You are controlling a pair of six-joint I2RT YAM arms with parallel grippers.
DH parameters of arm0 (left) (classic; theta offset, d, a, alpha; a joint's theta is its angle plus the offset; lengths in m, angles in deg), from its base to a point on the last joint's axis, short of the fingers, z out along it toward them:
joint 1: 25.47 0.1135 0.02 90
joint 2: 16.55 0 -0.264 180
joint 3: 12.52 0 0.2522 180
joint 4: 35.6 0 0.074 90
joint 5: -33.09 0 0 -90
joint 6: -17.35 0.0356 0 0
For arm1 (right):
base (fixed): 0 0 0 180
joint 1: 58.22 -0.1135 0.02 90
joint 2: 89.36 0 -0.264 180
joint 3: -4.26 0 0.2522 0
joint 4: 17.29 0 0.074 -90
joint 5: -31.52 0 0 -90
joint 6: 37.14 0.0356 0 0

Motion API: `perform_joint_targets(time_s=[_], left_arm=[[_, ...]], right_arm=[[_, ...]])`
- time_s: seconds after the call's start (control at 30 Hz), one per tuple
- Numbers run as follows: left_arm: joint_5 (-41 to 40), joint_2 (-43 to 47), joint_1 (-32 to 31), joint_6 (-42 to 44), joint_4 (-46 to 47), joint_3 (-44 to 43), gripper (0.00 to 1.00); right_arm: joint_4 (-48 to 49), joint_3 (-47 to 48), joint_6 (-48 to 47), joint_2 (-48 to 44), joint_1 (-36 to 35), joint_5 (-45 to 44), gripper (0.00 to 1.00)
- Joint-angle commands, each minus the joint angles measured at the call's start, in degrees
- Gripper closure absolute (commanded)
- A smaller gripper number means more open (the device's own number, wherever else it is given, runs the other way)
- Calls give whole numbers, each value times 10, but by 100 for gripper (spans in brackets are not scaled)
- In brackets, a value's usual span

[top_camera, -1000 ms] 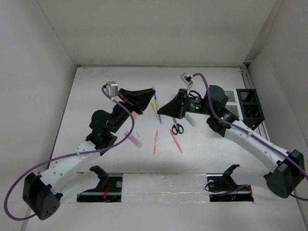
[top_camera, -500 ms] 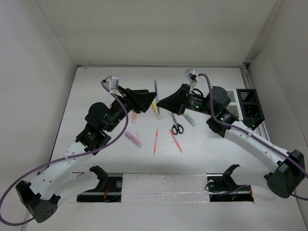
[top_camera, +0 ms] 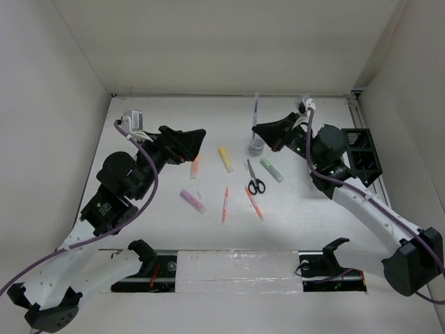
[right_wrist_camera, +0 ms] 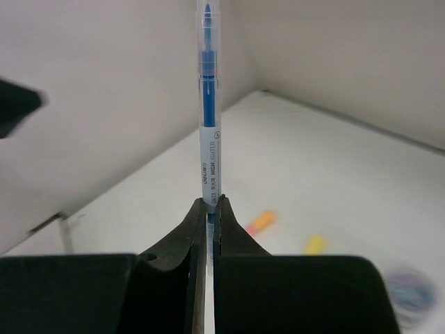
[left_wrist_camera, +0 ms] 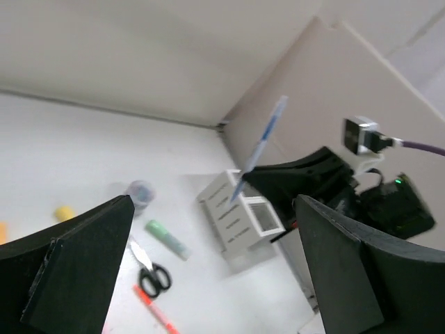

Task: Sort the stationery into containers
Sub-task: Place the pen in the storage box.

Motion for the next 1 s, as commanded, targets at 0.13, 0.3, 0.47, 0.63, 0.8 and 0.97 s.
perform_joint_targets(time_s=[0.13,0.3,0.47,0.63,0.8,0.97], left_arm=[[-195,-49,-2,-9,-323,-83,1],[-207,-30,-2,32,-347,-26,1],[-212,8,-2,32,-317,30,1],[-206,35,-2,38,-306,40,1],[-200,48,-2,33,-306,45,1],[-195,59,-2,33,-306,45,1]], right_arm=[[21,-52,-194,-16,151,-220,100],[41,-58,-205,8,264,-227,100],[49,-58,-205,33,327,-252,100],[67,-66,-190,77,382,-224,100],[88,-87,-167,110,399,-203,100],[101,-108,-147,122,399,-184,100]])
